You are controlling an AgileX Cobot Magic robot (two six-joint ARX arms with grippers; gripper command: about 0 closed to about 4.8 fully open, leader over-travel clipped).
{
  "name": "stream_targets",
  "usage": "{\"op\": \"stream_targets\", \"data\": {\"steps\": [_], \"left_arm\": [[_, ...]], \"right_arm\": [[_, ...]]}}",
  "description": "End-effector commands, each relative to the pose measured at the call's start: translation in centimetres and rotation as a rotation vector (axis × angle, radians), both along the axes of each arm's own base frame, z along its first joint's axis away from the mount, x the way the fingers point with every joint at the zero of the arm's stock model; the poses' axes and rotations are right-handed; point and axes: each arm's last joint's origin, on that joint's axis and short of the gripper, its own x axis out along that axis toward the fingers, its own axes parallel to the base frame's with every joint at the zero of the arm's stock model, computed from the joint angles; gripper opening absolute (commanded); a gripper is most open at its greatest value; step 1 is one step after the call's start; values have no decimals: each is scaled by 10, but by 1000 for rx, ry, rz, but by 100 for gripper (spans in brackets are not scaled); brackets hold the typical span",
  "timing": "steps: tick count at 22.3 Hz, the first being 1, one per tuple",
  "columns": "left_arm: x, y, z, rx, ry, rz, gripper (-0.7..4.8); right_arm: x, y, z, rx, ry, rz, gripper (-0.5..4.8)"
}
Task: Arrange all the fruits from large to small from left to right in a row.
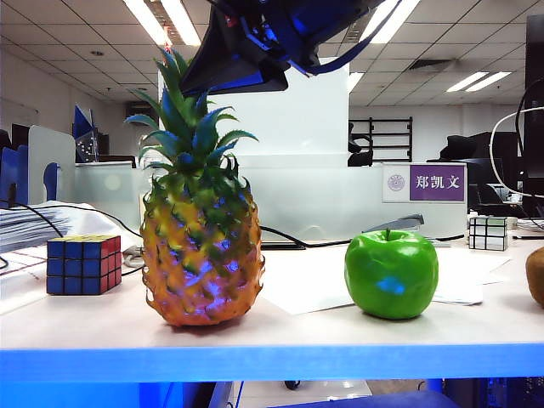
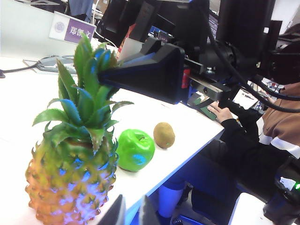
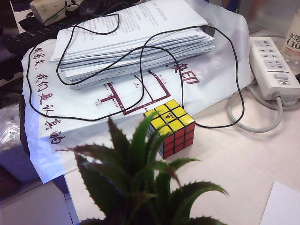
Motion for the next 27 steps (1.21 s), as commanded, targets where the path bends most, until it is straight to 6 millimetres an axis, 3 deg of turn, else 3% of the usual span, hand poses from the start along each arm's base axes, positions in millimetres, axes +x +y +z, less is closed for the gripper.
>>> {"op": "stream_targets", "data": {"steps": [1, 2, 3, 4, 7, 9, 11, 12, 14, 17, 22, 25, 26, 27], "left_arm": [[-1, 0, 2, 1, -18, -3, 54], [-1, 0, 2, 1, -18, -3, 54], [-1, 0, 2, 1, -17, -3, 54], [-1, 0, 2, 1, -18, -3, 54], [-1, 0, 2, 1, -17, -3, 54], [-1, 0, 2, 1, -17, -3, 54], [-1, 0, 2, 1, -17, -3, 54], [-1, 0, 2, 1, -17, -3, 54], [-1, 0, 2, 1, -16, -3, 54], [-1, 0, 2, 1, -16, -3, 55], [0, 0, 2, 1, -17, -2, 58], [0, 0, 2, 1, -18, 6, 58], [0, 0, 2, 3, -22, 6, 58], [0, 0, 2, 5, -27, 14, 58]], "right_arm": [[1, 0, 3, 14, -19, -1, 23], [1, 0, 3, 14, -19, -1, 85], [1, 0, 3, 14, -19, -1, 181], [1, 0, 3, 13, -19, -4, 222], [1, 0, 3, 11, -24, -18, 232], [1, 0, 4, 11, -25, -20, 286], [2, 0, 4, 16, -35, -35, 294], [2, 0, 7, 32, -50, -37, 335], [3, 1, 15, 89, -99, -39, 351], [4, 1, 26, 160, -158, -41, 428], [-2, -5, 44, 239, -204, -45, 432], [-15, -18, 68, 299, -261, -45, 417], [-20, -25, 78, 325, -286, -52, 339], [-28, -34, 90, 355, -318, -72, 153]]}}
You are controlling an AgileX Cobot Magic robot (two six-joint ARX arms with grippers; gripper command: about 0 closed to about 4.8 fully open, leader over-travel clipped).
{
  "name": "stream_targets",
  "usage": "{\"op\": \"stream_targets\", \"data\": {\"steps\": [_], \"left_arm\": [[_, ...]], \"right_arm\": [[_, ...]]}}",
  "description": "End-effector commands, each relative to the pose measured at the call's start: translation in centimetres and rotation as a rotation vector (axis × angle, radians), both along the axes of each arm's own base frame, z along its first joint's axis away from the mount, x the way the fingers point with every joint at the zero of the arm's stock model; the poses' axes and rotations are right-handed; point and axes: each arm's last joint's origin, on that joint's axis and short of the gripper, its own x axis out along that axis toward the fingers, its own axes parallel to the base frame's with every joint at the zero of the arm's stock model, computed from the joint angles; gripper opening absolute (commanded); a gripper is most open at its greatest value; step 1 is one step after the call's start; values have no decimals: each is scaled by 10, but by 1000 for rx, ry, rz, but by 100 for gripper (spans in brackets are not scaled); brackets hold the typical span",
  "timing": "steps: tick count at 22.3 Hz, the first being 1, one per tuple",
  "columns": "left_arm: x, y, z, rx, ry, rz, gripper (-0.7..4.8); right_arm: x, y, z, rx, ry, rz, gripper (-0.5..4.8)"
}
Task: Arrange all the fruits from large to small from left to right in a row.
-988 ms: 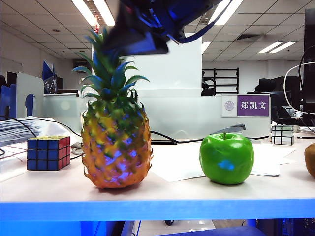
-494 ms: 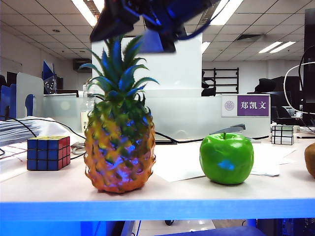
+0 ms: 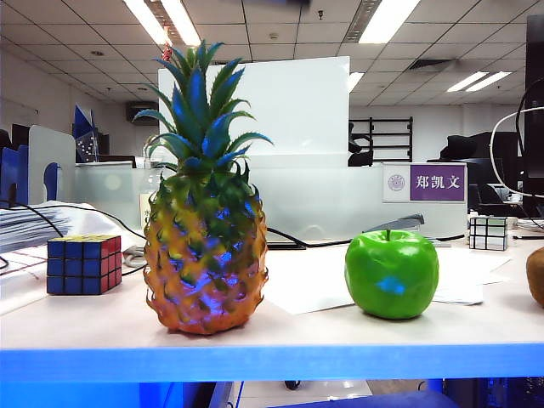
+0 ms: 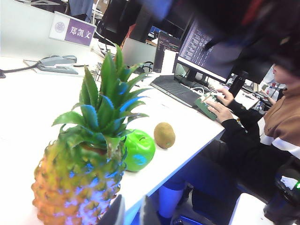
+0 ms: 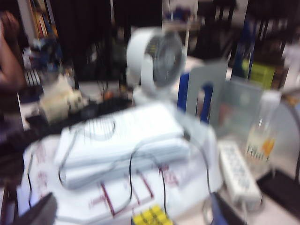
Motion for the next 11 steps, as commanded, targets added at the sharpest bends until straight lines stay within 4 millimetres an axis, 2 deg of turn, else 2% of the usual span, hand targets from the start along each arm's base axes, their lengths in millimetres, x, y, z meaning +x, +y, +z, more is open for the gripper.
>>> {"op": "stream_targets", "data": {"steps": [1, 3, 5, 6, 8, 11], "left_arm": [[0, 0, 2, 4, -27, 22, 58], [0, 1, 2, 11, -40, 34, 57], [2, 2, 2, 3, -38, 90, 47], [3, 2, 2, -2, -35, 131, 46], [4, 4, 1, -10, -16, 191, -5], [6, 5, 1, -33, 5, 270, -6]], "right_arm": [[-21, -24, 37, 104, -109, -51, -10], [-37, -44, 55, 118, -171, -146, -7], [-52, -65, 64, 69, -184, -289, -7], [-60, -76, 65, 28, -163, -353, -7], [-74, -93, 61, -36, -114, -400, -7], [-99, -119, 48, 4, -131, -401, -7]]}}
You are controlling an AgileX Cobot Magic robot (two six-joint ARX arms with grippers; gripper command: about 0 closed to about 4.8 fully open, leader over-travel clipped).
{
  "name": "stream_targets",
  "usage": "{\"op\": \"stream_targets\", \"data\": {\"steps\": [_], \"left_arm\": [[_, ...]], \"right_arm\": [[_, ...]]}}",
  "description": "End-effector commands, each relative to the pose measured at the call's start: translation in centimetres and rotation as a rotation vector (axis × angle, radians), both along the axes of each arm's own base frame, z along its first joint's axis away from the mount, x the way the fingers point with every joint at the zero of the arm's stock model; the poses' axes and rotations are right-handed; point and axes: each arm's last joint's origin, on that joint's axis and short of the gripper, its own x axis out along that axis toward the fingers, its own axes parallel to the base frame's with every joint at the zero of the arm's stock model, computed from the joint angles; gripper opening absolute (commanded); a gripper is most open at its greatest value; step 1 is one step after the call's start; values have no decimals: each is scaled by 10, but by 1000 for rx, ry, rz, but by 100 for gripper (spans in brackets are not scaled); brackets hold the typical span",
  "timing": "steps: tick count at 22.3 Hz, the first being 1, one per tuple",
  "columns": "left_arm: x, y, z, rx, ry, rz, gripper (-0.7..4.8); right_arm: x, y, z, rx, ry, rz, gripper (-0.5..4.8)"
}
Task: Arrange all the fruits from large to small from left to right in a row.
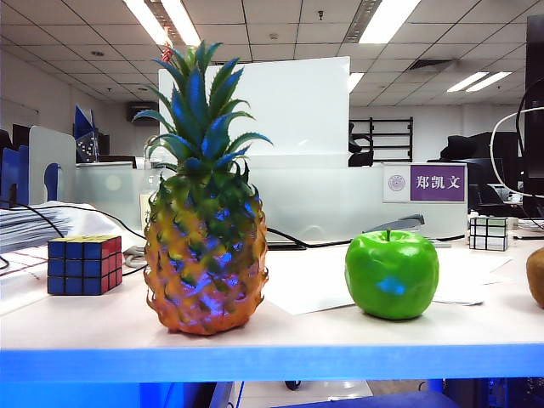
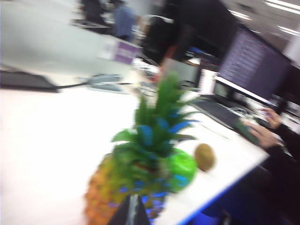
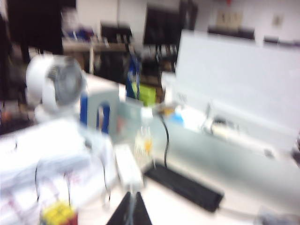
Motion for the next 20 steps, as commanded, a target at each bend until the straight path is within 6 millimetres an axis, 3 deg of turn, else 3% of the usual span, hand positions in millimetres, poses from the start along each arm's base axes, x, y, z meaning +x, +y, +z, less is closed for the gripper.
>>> {"op": "stream_targets", "data": {"steps": [1, 6, 11, 16, 20], "left_arm": [[1, 2, 3, -28, 3, 76, -6], [-6, 2, 30, -13, -105, 88, -6], [-12, 2, 50, -8, -179, 133, -6], [-12, 2, 51, -68, -116, 129, -6], [-12, 2, 47, -57, -76, 94, -5]], "right_arm": [[-23, -23, -14, 49, -30, -1, -7], [-63, -66, -53, 217, -88, -14, -7], [-89, -96, -80, 291, -129, -102, -7], [-82, -89, -104, 224, 1, -100, -6], [-70, -76, -143, 93, 130, -119, -6]]}}
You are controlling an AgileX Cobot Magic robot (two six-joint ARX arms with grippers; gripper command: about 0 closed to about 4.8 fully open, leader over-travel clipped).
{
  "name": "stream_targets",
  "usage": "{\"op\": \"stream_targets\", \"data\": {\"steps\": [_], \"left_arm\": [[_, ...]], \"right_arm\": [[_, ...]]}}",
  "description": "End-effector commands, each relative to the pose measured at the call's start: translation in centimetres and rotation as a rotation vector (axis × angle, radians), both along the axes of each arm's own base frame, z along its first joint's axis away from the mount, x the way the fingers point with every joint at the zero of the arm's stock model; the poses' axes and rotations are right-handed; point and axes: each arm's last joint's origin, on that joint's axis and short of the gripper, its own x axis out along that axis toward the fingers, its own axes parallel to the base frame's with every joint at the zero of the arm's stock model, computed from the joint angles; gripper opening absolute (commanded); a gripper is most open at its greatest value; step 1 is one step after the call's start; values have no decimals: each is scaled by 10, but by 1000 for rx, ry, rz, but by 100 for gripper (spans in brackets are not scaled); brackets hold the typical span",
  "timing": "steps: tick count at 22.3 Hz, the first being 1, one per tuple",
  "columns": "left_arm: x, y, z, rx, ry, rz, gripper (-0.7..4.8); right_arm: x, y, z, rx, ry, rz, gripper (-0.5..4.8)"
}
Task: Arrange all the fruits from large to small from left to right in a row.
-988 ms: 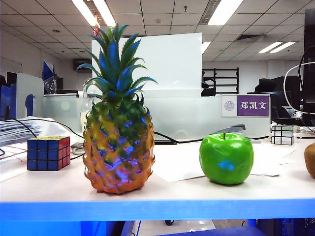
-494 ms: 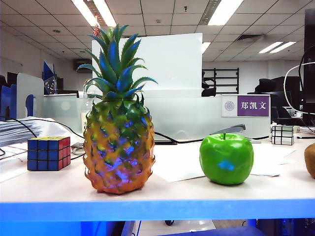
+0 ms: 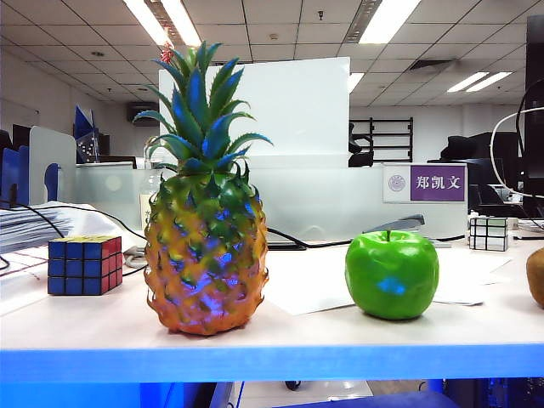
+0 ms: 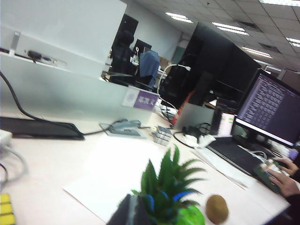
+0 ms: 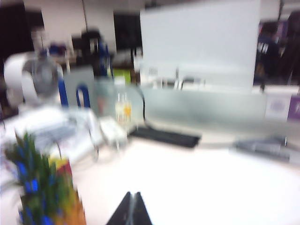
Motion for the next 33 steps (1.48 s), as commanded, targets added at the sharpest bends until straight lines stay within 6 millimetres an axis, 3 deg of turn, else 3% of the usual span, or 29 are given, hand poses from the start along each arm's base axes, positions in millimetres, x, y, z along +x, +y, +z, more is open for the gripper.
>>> {"op": "stream_targets", "data": {"steps": [1, 8, 26, 28, 33], "left_arm": [[0, -1, -1, 6, 14, -23, -6], [0, -1, -1, 6, 15, -23, -5], [0, -1, -1, 6, 15, -23, -5], [0, -1, -1, 6, 15, -23, -5], [0, -1, -1, 6, 15, -23, -5]], "right_arm": [[7, 8, -25, -69, 79, 3, -6], [8, 8, -47, -207, 212, 3, -6], [9, 6, -49, -221, 233, -33, -6], [10, 4, -49, -220, 235, -71, -6], [20, -13, -44, -169, 213, -390, -6]]}}
